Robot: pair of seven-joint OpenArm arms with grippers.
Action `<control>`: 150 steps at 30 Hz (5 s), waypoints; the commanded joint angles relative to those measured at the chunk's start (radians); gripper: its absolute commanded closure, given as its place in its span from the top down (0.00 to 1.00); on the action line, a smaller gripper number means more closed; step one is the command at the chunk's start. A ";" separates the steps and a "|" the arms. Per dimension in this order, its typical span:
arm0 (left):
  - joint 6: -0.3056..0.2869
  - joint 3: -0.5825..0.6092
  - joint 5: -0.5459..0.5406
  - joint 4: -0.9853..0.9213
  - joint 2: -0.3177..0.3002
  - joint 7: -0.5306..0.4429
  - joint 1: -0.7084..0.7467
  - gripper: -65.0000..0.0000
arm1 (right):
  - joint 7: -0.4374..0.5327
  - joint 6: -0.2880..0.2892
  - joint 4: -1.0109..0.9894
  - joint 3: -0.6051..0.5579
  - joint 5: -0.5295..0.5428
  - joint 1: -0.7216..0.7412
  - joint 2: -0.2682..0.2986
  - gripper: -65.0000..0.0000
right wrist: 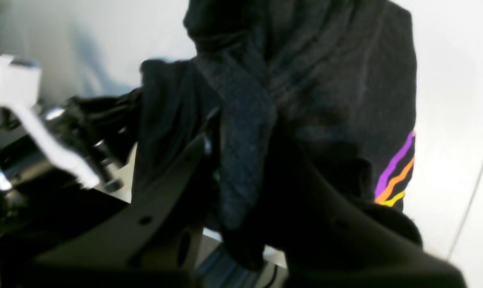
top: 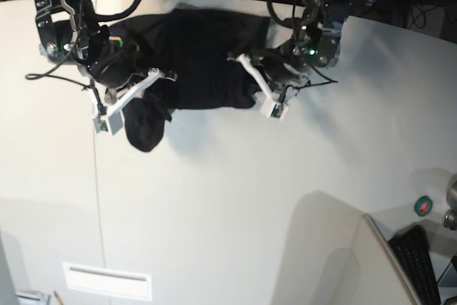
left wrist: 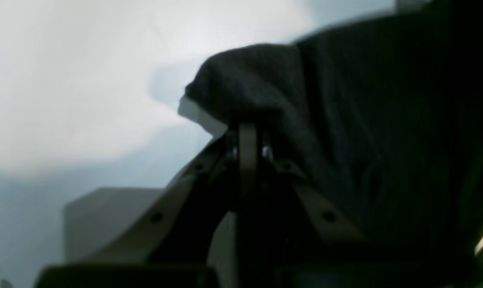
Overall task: Layout the t-shirt on the table in an organized manner, then fold the t-shirt properly
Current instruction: 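Lift the strip ends with both grippers and pull them toward the robot, then fold the strip end with the left gripper over toward the right gripper, then release the left gripper and fold the held end over with the right gripper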
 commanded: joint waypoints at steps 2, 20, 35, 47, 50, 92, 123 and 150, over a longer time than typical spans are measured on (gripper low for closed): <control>0.010 -0.003 0.013 0.027 -0.025 0.012 0.028 0.00 | 0.020 0.003 0.020 0.005 0.009 -0.006 0.003 0.00; 0.011 -0.004 0.013 0.245 -0.089 0.015 0.209 0.00 | 0.018 0.003 0.051 0.180 0.007 -0.095 0.008 0.00; 0.011 0.099 0.014 0.211 -0.080 0.015 0.203 0.00 | 0.070 0.003 0.124 0.188 0.006 -0.187 0.008 0.00; 0.114 0.155 0.007 0.564 -0.191 0.199 0.288 0.00 | 0.066 0.003 0.074 0.236 0.006 -0.113 0.023 0.00; 0.114 0.289 0.005 0.562 -0.197 0.219 0.254 0.00 | 0.066 0.003 0.057 0.237 0.006 -0.098 0.026 0.00; 0.122 0.465 0.011 -0.180 0.133 0.211 -0.312 0.00 | 0.064 0.003 -0.027 0.384 0.007 0.000 0.063 0.00; 0.146 0.076 0.013 0.308 -0.080 0.429 -0.176 0.00 | -0.029 0.003 0.105 0.397 0.009 -0.037 -0.156 0.00; 0.146 0.340 0.013 0.085 -0.108 0.172 -0.090 0.00 | -0.032 0.001 0.106 0.328 0.010 0.012 -0.250 0.00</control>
